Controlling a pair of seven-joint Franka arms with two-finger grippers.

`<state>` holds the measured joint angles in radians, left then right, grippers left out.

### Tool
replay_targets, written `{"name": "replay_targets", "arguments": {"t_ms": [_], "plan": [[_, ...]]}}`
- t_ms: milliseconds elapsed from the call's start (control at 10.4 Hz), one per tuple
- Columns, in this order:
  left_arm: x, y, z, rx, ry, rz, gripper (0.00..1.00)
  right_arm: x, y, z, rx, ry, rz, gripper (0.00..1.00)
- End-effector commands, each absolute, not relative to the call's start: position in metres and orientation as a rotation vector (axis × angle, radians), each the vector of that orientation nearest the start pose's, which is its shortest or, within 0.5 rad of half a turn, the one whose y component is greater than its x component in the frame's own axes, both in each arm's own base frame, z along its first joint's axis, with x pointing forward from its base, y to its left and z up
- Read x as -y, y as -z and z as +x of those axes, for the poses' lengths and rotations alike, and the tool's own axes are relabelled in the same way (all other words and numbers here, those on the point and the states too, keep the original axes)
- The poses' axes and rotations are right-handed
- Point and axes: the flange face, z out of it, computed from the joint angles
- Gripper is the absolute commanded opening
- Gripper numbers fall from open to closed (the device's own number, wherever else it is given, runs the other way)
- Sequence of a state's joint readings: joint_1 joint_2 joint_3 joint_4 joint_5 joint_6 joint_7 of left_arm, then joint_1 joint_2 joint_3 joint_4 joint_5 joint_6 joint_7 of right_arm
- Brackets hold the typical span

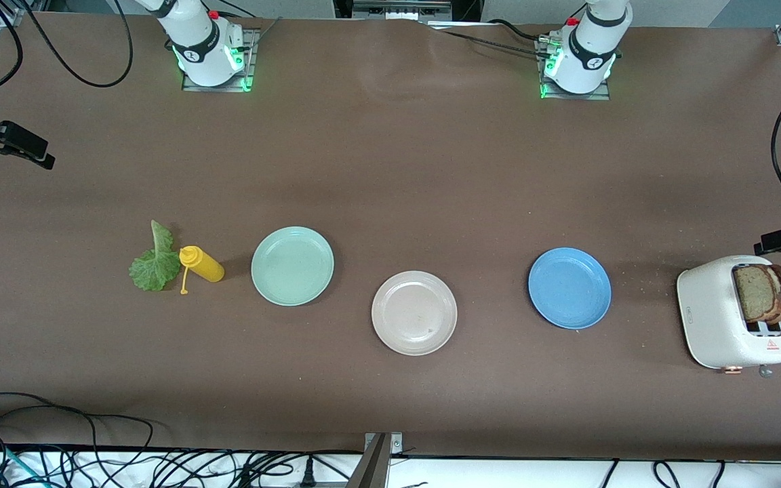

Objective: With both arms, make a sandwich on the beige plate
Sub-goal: 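Reach the left gripper to the toaster and grasp a bread slice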

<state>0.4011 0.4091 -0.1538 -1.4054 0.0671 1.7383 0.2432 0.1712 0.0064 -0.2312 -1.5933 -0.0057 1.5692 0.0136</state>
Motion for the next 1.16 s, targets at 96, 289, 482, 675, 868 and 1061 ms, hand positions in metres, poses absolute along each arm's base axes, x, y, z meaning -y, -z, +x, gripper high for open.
{"name": "replay_targets", "arguments": {"t_ms": [96, 289, 482, 675, 868, 1061], "plan": [[-0.2, -0.447, 0.666, -0.026, -0.003, -3.159, 0.94, 0.014, -0.626, 0.546, -0.067, -0.061, -3.133, 1.0], [-0.206, -0.432, 0.675, -0.019, 0.052, -3.151, 0.94, 0.005, -0.626, 0.546, -0.045, -0.058, -3.129, 1.0], [-0.21, -0.424, 0.675, -0.045, 0.017, -3.105, 0.81, -0.016, -0.625, 0.546, 0.014, -0.063, -3.14, 1.0], [-0.212, -0.415, 0.676, -0.067, -0.015, -3.079, 0.76, -0.019, -0.62, 0.55, 0.014, -0.065, -3.142, 1.0], [-0.212, -0.408, 0.677, -0.063, -0.023, -3.088, 0.75, -0.023, -0.619, 0.553, 0.024, -0.044, -3.137, 1.0], [-0.211, -0.403, 0.679, -0.063, -0.013, -3.089, 0.75, -0.036, -0.618, 0.552, 0.06, -0.058, -3.142, 1.0]]}}
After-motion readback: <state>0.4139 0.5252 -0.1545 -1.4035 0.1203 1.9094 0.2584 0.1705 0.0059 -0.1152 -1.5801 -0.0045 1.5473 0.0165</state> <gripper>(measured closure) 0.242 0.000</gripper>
